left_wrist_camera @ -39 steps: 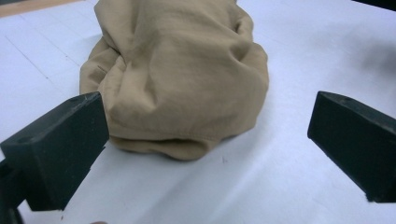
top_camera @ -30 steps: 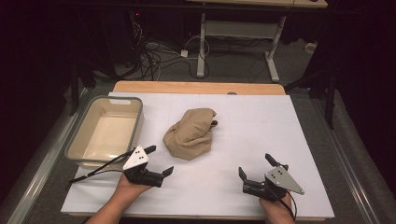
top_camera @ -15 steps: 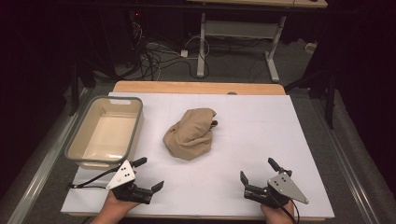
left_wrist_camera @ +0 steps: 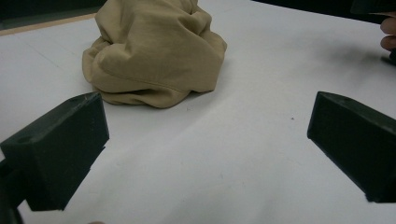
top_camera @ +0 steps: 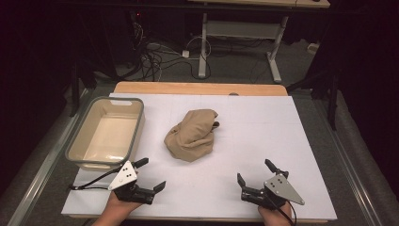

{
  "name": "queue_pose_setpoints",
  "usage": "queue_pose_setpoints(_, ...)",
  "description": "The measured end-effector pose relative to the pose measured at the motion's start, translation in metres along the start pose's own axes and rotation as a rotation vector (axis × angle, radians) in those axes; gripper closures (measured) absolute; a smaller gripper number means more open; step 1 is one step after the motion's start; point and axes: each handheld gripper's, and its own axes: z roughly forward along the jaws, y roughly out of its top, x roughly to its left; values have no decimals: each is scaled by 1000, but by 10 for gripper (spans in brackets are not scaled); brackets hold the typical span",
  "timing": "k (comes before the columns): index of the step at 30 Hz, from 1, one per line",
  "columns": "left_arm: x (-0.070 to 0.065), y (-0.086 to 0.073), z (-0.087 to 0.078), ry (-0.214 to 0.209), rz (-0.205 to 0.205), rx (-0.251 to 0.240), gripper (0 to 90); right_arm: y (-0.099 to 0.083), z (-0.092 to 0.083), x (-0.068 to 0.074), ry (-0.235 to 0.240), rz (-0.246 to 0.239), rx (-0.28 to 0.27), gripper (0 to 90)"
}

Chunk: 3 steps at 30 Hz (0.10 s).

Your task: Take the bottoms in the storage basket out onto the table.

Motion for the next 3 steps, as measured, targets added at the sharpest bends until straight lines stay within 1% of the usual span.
queue_pose_setpoints(3,2,1,2,4,-12,3,0,-1,3,4,14,-5,3,2)
